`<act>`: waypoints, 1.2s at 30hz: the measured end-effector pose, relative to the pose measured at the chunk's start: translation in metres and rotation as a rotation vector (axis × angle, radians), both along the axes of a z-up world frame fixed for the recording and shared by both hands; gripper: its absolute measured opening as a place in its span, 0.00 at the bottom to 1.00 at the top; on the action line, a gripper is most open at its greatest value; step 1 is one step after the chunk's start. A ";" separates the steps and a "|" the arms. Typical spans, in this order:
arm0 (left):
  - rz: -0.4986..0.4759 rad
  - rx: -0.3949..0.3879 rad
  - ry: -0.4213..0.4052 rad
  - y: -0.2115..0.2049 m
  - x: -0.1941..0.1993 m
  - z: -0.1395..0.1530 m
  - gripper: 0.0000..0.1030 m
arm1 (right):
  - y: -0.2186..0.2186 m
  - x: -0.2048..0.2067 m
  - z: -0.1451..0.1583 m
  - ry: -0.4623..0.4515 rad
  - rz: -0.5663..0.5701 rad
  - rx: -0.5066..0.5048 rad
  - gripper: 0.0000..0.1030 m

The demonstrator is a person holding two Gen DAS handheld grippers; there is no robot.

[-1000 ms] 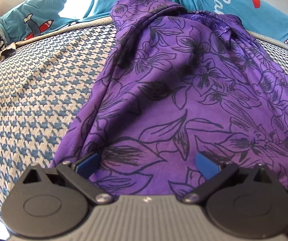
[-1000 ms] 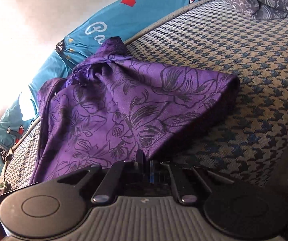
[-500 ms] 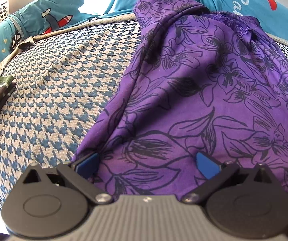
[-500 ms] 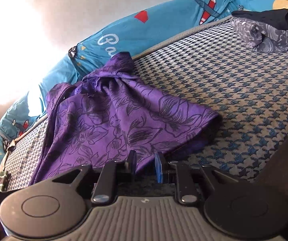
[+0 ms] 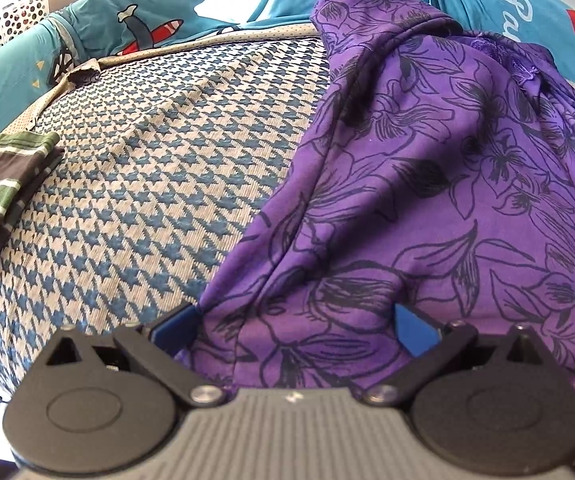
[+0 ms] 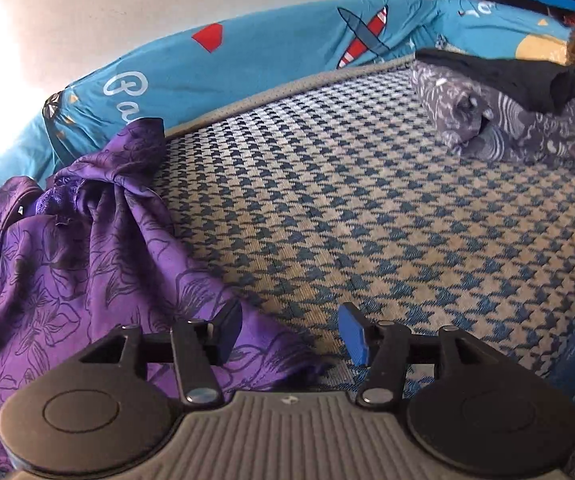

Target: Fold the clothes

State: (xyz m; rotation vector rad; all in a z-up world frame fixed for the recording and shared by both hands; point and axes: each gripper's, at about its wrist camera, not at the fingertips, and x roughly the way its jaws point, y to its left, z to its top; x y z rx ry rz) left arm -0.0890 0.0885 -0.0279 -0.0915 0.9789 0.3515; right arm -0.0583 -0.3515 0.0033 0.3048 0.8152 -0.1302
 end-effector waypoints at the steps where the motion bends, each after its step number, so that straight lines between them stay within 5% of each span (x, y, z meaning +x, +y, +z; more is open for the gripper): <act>1: 0.009 0.001 0.001 0.002 -0.001 0.000 1.00 | -0.003 0.000 -0.004 0.015 -0.004 0.035 0.51; 9: 0.060 -0.010 -0.002 0.018 -0.007 -0.001 1.00 | 0.019 -0.004 -0.013 0.028 0.100 -0.059 0.50; 13: 0.069 -0.010 -0.003 0.021 -0.009 -0.001 1.00 | 0.021 -0.009 -0.012 0.014 0.090 -0.120 0.14; 16: 0.072 -0.008 -0.004 0.021 -0.009 -0.001 1.00 | 0.022 -0.014 -0.005 -0.035 0.053 -0.192 0.06; 22: 0.077 -0.017 -0.010 0.021 -0.009 0.001 1.00 | 0.028 -0.015 -0.003 -0.027 0.011 -0.294 0.06; 28: 0.076 0.000 -0.055 0.019 -0.011 0.012 1.00 | 0.009 -0.024 0.011 -0.091 -0.082 -0.149 0.24; 36: 0.067 -0.038 -0.154 0.013 -0.009 0.029 1.00 | 0.029 -0.015 0.019 -0.124 0.022 -0.134 0.25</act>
